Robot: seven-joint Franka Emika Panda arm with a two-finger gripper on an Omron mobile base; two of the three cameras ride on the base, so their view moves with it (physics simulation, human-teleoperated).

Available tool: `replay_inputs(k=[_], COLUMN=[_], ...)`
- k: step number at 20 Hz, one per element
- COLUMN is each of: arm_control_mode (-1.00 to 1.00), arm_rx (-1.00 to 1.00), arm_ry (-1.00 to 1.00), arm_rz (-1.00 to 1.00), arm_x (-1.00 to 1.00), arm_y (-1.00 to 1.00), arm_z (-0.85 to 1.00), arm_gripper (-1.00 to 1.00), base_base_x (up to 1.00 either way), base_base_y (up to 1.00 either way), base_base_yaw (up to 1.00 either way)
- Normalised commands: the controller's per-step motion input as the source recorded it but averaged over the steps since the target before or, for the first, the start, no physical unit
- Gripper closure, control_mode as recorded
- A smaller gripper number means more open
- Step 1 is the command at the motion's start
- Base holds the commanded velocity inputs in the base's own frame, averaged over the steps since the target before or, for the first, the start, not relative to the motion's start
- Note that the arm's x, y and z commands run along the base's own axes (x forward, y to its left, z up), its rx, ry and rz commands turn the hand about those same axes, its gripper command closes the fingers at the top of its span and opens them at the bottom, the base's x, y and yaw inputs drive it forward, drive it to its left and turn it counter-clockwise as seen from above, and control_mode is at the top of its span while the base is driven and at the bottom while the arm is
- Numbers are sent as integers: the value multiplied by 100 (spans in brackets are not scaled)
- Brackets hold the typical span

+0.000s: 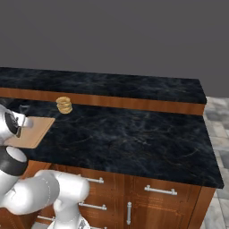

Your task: Open the drawer on the left and place the cutting tools on the cutting board.

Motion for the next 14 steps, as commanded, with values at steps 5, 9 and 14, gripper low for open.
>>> replay_inputs(k=[5,9,14], arm_control_mode=[-100,-100,-100], arm_rx=[0,0,0], arm_ry=[8,10,6], arm_rz=[0,0,0], arm_x=[36,45,38], arm_y=[0,0,1], arm_z=[-11,-23,-22], arm_gripper=[100,100,100], base_base_x=[0,0,0], base_base_y=[0,0,0], base_base_yaw=[0,0,0])
